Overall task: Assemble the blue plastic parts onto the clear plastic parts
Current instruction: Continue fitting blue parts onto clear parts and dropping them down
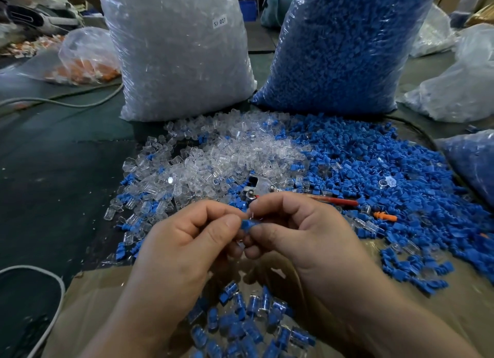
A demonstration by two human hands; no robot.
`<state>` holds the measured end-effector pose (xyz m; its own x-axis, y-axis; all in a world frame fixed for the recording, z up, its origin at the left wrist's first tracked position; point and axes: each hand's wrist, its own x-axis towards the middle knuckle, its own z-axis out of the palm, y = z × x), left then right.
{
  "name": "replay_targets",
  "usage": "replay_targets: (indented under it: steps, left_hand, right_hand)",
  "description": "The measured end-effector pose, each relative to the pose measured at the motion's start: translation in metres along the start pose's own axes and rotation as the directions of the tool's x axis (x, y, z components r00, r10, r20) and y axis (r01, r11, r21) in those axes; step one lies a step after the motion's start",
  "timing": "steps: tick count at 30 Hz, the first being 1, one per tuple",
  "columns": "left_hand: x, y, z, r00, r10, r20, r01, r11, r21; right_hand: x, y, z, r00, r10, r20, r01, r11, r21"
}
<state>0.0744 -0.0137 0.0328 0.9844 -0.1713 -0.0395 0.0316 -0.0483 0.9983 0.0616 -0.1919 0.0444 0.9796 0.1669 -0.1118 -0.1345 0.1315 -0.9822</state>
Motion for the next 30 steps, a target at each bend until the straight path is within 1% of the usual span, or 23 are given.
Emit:
replay_targets:
  steps: [4, 7, 10, 12, 14, 16, 17, 18, 19, 20, 21, 22, 23, 24, 25, 26, 27, 28, 30]
  left_hand:
    - [0.004, 0.0, 0.001, 0.997, -0.071, 0.022, 0.074, 0.985, -0.158]
    - [0.005, 0.001, 0.002, 0.993, -0.081, 0.085, 0.094, 0.983, -0.157]
    - [0.007, 0.001, 0.001, 0.991, -0.079, 0.112, 0.097, 0.981, -0.169]
    - [0.009, 0.0, 0.001, 0.987, -0.099, 0.128, 0.123, 0.973, -0.197]
    - [0.01, -0.001, 0.001, 0.983, -0.113, 0.145, 0.144, 0.964, -0.225]
    - [0.012, -0.004, 0.001, 0.982, -0.115, 0.151, 0.149, 0.96, -0.238]
    - [0.013, -0.005, 0.002, 0.983, -0.115, 0.146, 0.148, 0.96, -0.238]
    - [0.014, -0.007, 0.002, 0.984, -0.112, 0.135, 0.142, 0.962, -0.235]
    - [0.014, -0.008, 0.003, 0.987, -0.107, 0.121, 0.133, 0.964, -0.23]
    - [0.014, -0.008, 0.002, 0.989, -0.101, 0.107, 0.123, 0.966, -0.226]
    - [0.014, -0.008, 0.002, 0.991, -0.095, 0.093, 0.113, 0.968, -0.222]
    - [0.014, -0.009, 0.001, 0.993, -0.09, 0.078, 0.105, 0.97, -0.218]
    - [0.014, -0.009, -0.001, 0.994, -0.086, 0.063, 0.098, 0.972, -0.214]
    - [0.015, -0.01, -0.003, 0.995, -0.081, 0.051, 0.09, 0.973, -0.213]
    - [0.015, -0.011, -0.005, 0.996, -0.079, 0.041, 0.086, 0.972, -0.218]
    - [0.015, -0.012, -0.006, 0.997, -0.076, 0.034, 0.081, 0.972, -0.222]
    - [0.015, -0.012, -0.006, 0.997, -0.073, 0.027, 0.077, 0.971, -0.225]
    - [0.015, -0.013, -0.005, 0.997, -0.071, 0.016, 0.073, 0.971, -0.228]
    - [0.015, -0.013, -0.004, 0.997, -0.075, -0.007, 0.071, 0.967, -0.245]
  right_hand:
    - [0.0, -0.003, -0.002, 0.996, 0.068, 0.052, -0.076, 0.982, 0.173]
    - [0.001, -0.001, -0.005, 0.993, 0.085, 0.084, -0.101, 0.973, 0.209]
    - [0.002, 0.0, -0.005, 0.99, 0.068, 0.128, -0.095, 0.971, 0.221]
    - [0.003, 0.003, -0.004, 0.994, 0.052, 0.094, -0.065, 0.987, 0.147]
    - [0.003, 0.003, -0.003, 0.998, 0.04, 0.038, -0.042, 0.999, 0.03]
    - [0.002, 0.004, -0.005, 1.0, 0.015, 0.011, -0.013, 0.988, -0.153]
    - [0.002, 0.004, -0.007, 1.0, -0.013, 0.01, 0.015, 0.964, -0.265]
    - [0.001, 0.005, -0.009, 0.998, -0.067, 0.014, 0.067, 0.92, -0.387]
    - [0.001, 0.006, -0.011, 0.985, -0.173, 0.018, 0.156, 0.833, -0.53]
    - [0.001, 0.005, -0.013, 0.951, -0.307, 0.029, 0.243, 0.689, -0.683]
    - [0.002, 0.004, -0.015, 0.907, -0.417, 0.057, 0.284, 0.506, -0.814]
    - [0.003, 0.003, -0.018, 0.882, -0.466, 0.074, 0.257, 0.342, -0.904]
    - [0.005, 0.002, -0.022, 0.892, -0.449, 0.053, 0.176, 0.236, -0.956]
    - [0.007, 0.0, -0.026, 0.92, -0.392, -0.002, 0.066, 0.16, -0.985]
    - [0.008, 0.0, -0.03, 0.95, -0.304, -0.067, -0.037, 0.104, -0.994]
    - [0.009, 0.0, -0.034, 0.968, -0.222, -0.117, -0.108, 0.054, -0.993]
    - [0.011, 0.001, -0.037, 0.975, -0.172, -0.138, -0.138, 0.012, -0.99]
    - [0.012, 0.002, -0.038, 0.978, -0.159, -0.137, -0.142, -0.015, -0.99]
    - [0.013, 0.002, -0.038, 0.975, -0.173, -0.14, -0.149, -0.037, -0.988]
